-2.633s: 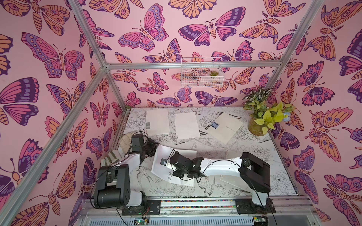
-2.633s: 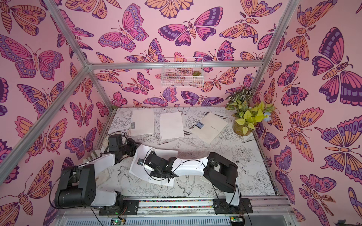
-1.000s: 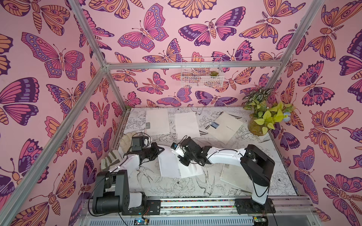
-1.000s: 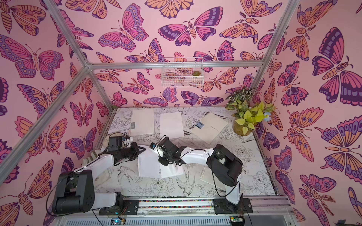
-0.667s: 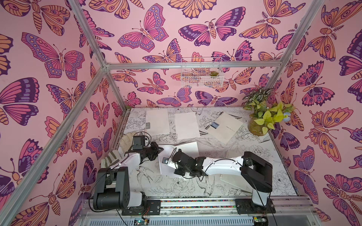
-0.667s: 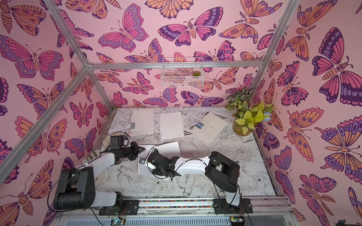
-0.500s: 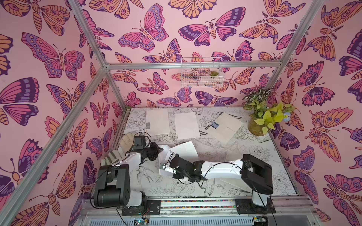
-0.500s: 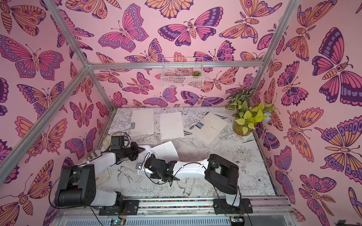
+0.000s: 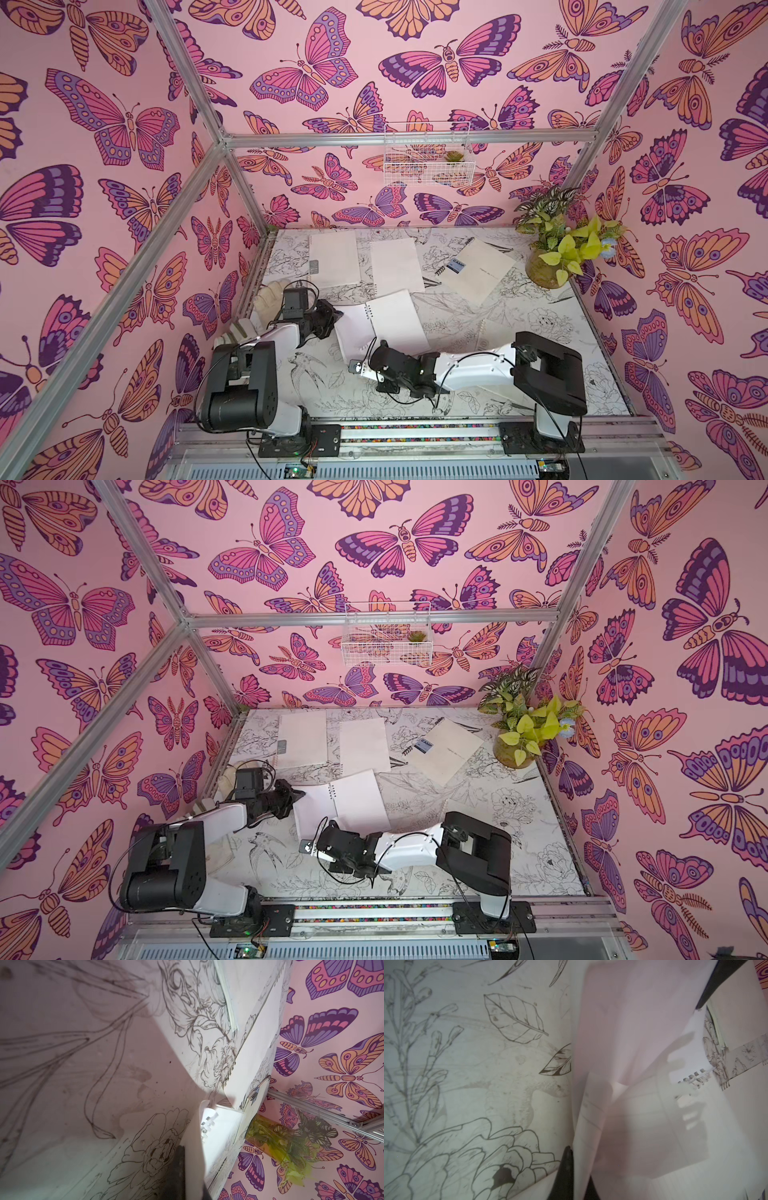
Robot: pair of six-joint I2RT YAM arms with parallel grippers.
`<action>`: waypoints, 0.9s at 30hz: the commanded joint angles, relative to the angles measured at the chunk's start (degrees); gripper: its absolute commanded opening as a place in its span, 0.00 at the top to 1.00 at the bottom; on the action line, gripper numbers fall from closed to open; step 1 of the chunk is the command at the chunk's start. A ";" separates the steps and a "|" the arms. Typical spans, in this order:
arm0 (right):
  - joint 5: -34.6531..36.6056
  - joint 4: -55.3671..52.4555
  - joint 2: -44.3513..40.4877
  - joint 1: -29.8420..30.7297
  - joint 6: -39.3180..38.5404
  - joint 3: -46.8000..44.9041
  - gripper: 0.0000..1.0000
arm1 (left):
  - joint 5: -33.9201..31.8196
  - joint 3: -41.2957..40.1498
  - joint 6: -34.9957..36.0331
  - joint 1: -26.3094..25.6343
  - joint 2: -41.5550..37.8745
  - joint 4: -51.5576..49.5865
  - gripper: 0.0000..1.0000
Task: Tear off pages from different notebooks
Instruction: Tear off the paper from the notebook.
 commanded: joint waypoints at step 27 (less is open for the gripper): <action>-21.86 1.58 -14.41 -26.75 30.78 6.26 1.00 | -16.26 13.79 28.50 3.04 -10.80 -35.70 1.00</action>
